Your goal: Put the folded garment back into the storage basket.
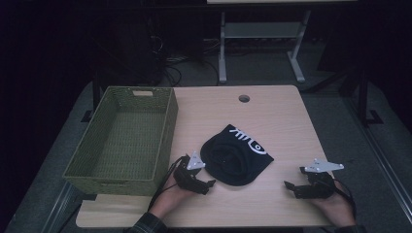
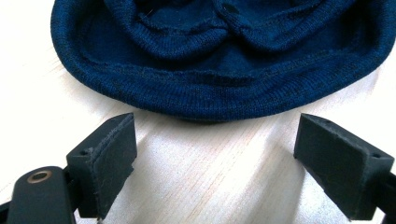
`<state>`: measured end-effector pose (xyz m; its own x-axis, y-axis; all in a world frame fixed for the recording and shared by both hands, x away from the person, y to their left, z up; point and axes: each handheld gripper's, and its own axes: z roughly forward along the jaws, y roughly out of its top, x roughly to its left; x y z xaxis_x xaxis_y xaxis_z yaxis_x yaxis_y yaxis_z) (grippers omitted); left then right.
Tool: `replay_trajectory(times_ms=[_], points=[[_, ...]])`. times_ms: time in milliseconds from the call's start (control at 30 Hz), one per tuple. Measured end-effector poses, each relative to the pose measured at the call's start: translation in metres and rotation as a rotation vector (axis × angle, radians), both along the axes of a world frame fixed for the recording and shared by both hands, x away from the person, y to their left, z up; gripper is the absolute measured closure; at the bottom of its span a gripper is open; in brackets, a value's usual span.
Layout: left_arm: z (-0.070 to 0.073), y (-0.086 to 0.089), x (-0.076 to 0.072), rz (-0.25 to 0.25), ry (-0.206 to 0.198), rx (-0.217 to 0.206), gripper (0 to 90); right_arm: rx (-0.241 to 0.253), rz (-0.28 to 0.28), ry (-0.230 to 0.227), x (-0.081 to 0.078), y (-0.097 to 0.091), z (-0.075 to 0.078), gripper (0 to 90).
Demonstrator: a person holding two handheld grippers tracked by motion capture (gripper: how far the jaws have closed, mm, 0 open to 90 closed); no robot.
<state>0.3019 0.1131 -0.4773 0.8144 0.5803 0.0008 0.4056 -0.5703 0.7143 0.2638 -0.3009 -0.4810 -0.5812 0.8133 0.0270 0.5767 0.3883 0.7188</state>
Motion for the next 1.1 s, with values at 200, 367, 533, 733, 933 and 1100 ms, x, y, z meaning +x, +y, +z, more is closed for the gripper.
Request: replay_trajectory(times_ms=[200,367,533,733,933,1100], points=[[0.005,-0.003,-0.002,0.015,0.036,0.039,12.3,0.009,0.004,-0.004,0.0,0.0,-0.001,13.4],[0.013,-0.008,-0.004,0.027,0.074,0.053,12.4,0.009,0.005,-0.004,0.0,0.0,-0.001,13.2],[0.024,-0.013,-0.005,0.003,0.122,0.076,12.2,0.008,0.005,-0.003,0.0,0.0,-0.001,13.2],[0.035,-0.016,0.0,-0.019,0.155,0.084,12.2,0.008,0.005,-0.003,0.0,0.0,-0.001,13.1],[0.045,-0.025,0.009,-0.028,0.169,0.071,12.5,0.008,0.005,-0.004,0.0,0.0,-0.001,13.2],[0.051,-0.035,0.015,-0.035,0.165,0.062,12.6,0.007,0.006,-0.004,0.0,0.0,-0.001,13.1]])
